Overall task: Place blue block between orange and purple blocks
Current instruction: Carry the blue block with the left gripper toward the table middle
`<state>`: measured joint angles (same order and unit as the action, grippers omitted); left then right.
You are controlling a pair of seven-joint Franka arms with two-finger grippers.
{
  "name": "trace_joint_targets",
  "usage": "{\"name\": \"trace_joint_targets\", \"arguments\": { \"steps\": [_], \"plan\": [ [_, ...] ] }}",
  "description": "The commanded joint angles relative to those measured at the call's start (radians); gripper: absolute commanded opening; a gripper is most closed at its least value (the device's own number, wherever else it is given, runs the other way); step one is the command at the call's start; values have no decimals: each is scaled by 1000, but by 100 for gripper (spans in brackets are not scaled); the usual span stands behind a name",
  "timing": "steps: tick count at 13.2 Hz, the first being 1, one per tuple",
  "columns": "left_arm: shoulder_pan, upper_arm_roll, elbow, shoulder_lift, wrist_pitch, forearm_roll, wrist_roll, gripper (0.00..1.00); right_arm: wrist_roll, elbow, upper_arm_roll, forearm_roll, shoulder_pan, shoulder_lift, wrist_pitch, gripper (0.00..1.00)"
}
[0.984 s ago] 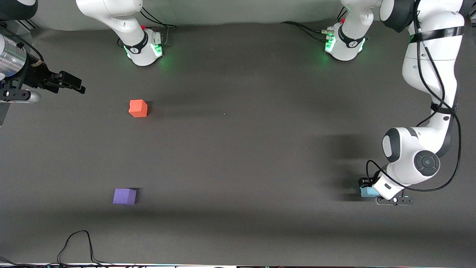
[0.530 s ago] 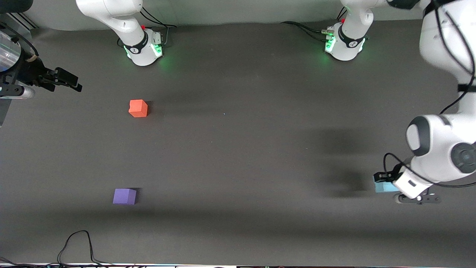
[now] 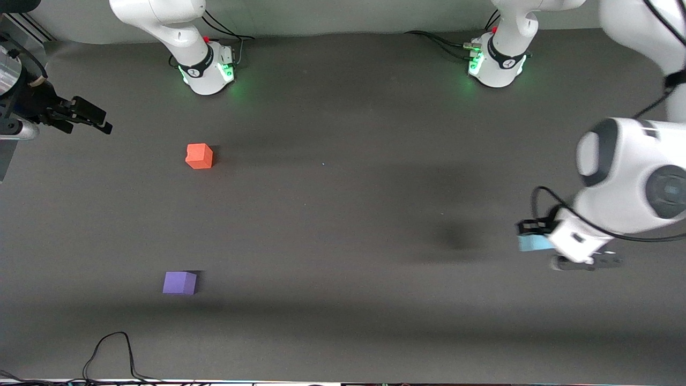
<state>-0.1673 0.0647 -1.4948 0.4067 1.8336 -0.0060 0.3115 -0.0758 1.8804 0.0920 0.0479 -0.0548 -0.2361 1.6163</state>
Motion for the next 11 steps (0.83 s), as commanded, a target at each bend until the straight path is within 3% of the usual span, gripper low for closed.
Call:
{"name": "trace_joint_targets", "arguments": {
  "steps": [1, 6, 9, 11],
  "plan": [
    [-188, -14, 27, 21, -14, 4, 241, 38, -2, 8, 15, 12, -2, -2, 40, 100],
    [-481, -14, 105, 115, 73, 4, 585, 38, -2, 8, 17, 12, -2, -8, 46, 100],
    [-592, -14, 157, 203, 125, 9, 681, 38, -1, 12, 17, 10, -2, -3, 59, 100],
    [-664, -17, 159, 276, 231, 30, 748, 38, -1, 14, 17, 10, -2, -3, 57, 100]
  ]
}}
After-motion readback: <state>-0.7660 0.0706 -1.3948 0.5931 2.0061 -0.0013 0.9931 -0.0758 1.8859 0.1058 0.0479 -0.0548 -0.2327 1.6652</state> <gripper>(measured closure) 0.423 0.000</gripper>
